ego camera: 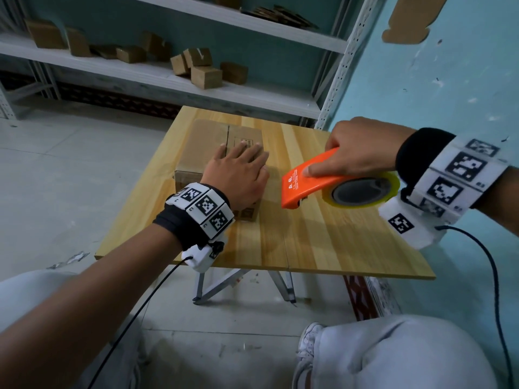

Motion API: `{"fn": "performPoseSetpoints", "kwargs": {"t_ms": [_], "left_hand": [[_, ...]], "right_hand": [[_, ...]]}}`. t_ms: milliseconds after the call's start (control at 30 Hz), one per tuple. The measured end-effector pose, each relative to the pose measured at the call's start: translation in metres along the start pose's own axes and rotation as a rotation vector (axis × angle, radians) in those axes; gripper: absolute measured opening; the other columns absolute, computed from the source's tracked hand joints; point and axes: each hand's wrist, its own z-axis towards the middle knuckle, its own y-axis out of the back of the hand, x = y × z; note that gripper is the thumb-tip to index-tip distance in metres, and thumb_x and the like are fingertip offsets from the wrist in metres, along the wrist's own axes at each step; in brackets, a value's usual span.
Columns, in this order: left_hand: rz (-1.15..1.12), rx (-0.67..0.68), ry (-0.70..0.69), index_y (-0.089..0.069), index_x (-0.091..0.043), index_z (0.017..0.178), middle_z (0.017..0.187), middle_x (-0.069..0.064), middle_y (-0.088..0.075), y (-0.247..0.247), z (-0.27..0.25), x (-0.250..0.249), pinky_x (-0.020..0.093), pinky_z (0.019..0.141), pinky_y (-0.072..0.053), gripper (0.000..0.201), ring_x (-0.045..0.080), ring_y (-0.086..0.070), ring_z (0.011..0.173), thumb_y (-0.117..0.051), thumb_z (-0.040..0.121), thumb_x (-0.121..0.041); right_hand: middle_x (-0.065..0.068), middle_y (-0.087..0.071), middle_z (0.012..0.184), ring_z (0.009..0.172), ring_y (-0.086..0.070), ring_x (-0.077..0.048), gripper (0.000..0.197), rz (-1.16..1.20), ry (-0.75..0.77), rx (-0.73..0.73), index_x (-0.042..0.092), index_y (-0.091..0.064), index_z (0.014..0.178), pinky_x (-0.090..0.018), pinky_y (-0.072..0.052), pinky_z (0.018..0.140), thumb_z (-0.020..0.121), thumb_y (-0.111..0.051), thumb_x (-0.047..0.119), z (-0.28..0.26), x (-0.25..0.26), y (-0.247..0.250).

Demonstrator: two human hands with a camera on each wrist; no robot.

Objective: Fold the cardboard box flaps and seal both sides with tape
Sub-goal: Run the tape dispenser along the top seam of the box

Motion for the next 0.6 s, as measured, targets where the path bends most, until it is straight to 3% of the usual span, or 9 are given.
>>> {"fn": "performPoseSetpoints", "kwargs": {"t_ms": [100,300,367,467,500,600], "left_hand": [[0.032,0.020,-0.020,-0.022,-0.019,0.150,0.159,0.004,-0.018,0.001,0.001,0.000,0.051,0.115,-0.017,0.069,0.025,-0.016,0.146,0.001,0.089,-0.042],[0.070,0.020,-0.035,-0.026,-0.018,0.148,0.158,0.005,-0.021,0.002,0.001,0.000,0.051,0.113,-0.021,0.076,0.026,-0.020,0.145,0.006,0.084,-0.043],[0.049,0.013,-0.029,-0.025,-0.019,0.148,0.158,0.004,-0.020,0.002,0.000,0.001,0.051,0.114,-0.019,0.073,0.025,-0.018,0.145,0.004,0.085,-0.042],[-0.003,0.015,-0.028,-0.021,-0.020,0.150,0.160,0.001,-0.015,0.001,-0.002,0.004,0.050,0.117,-0.014,0.066,0.022,-0.013,0.147,-0.001,0.091,-0.041],[-0.006,0.007,-0.027,-0.020,-0.021,0.151,0.160,0.001,-0.014,0.000,-0.001,0.006,0.050,0.117,-0.013,0.062,0.021,-0.012,0.147,-0.003,0.094,-0.040],[-0.023,0.026,-0.022,-0.018,-0.021,0.151,0.160,0.001,-0.012,0.000,0.000,0.009,0.050,0.118,-0.011,0.053,0.022,-0.010,0.147,-0.014,0.101,-0.037]], "right_hand": [[-0.002,-0.050,0.062,0.054,-0.044,-0.018,0.049,-0.251,0.102,-0.150,0.016,-0.051,0.063,-0.027,-0.028,0.050,0.084,-0.056,0.061,-0.001,0.031,-0.011],[-0.001,-0.041,0.059,0.051,-0.035,-0.017,0.046,-0.397,0.152,-0.297,0.016,-0.038,0.061,-0.032,-0.035,0.060,0.088,-0.053,0.050,-0.009,0.047,-0.011],[0.000,-0.044,0.061,0.052,-0.036,-0.016,0.041,-0.527,0.165,-0.244,0.016,-0.040,0.062,-0.031,-0.035,0.059,0.090,-0.053,0.042,-0.011,0.050,-0.020],[0.001,-0.051,0.066,0.054,-0.040,-0.015,0.035,-0.623,0.106,-0.025,0.018,-0.042,0.061,-0.028,-0.036,0.058,0.090,-0.058,0.030,-0.018,0.032,-0.052],[0.000,-0.052,0.066,0.055,-0.040,-0.016,0.036,-0.573,0.042,-0.024,0.018,-0.044,0.061,-0.027,-0.033,0.056,0.087,-0.060,0.035,-0.017,0.018,-0.051],[0.000,-0.040,0.061,0.060,-0.043,-0.023,0.043,-0.422,-0.095,-0.200,0.018,-0.050,0.068,-0.027,-0.026,0.054,0.084,-0.058,0.057,-0.010,-0.027,-0.031]]}}
